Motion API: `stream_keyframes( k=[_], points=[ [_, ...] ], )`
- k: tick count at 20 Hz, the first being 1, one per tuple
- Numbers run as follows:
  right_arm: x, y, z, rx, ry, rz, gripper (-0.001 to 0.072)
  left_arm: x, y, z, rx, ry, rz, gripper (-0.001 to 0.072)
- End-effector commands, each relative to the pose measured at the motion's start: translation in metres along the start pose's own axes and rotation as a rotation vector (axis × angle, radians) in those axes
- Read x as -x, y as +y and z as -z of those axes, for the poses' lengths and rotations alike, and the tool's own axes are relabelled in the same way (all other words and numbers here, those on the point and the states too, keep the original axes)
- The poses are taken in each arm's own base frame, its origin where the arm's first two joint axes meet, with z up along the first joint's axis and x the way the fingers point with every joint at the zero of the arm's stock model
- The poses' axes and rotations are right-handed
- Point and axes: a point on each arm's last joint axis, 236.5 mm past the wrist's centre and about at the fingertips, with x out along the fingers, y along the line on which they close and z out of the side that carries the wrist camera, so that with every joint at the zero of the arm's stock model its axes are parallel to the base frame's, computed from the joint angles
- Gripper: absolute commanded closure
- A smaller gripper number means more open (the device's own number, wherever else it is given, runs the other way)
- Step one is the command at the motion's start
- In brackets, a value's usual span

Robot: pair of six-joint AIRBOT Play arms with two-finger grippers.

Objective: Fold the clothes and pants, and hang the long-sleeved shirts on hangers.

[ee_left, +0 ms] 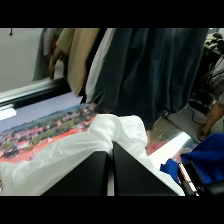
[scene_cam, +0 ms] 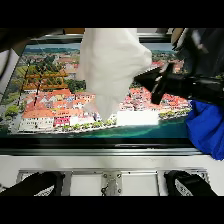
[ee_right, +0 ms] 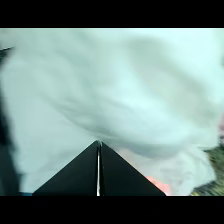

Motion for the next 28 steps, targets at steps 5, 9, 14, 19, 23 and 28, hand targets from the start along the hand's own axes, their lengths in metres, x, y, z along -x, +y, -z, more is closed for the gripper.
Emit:
stream_keyframes(
  k=[5, 9, 14, 19, 23, 28],
  points=[
    [0.144, -0.105, -0.018, -0.124, -0.083, 0.623, 0.0701, 0.050, -0.078, -0.018, -0.032, -0.060, 0.171, 0.0698],
    [0.162, -0.114, -0.018, -0.178, -0.109, 0.681, 0.0701, 0.011, 0.004, 0.076, -0.023, 0.206, -0.123, 0.0697],
    [0.152, -0.112, -0.004, -0.213, -0.059, 0.639, 0.0701, 0.012, 0.169, 0.218, 0.140, 0.527, -0.523, 0.0425],
    [0.138, -0.109, 0.020, -0.264, 0.028, 0.576, 0.0701, 0.022, 0.186, 0.295, 0.560, 0.664, -0.375, 0.0030],
    [0.129, -0.109, 0.036, -0.327, 0.076, 0.537, 0.0701, 0.028, 0.159, 0.378, 0.453, 0.857, -0.383, 0.0030],
    [0.126, -0.110, 0.044, -0.409, 0.085, 0.528, 0.0702, 0.000, 0.134, 0.459, 0.134, 1.046, -0.402, 0.0030]
  ],
)
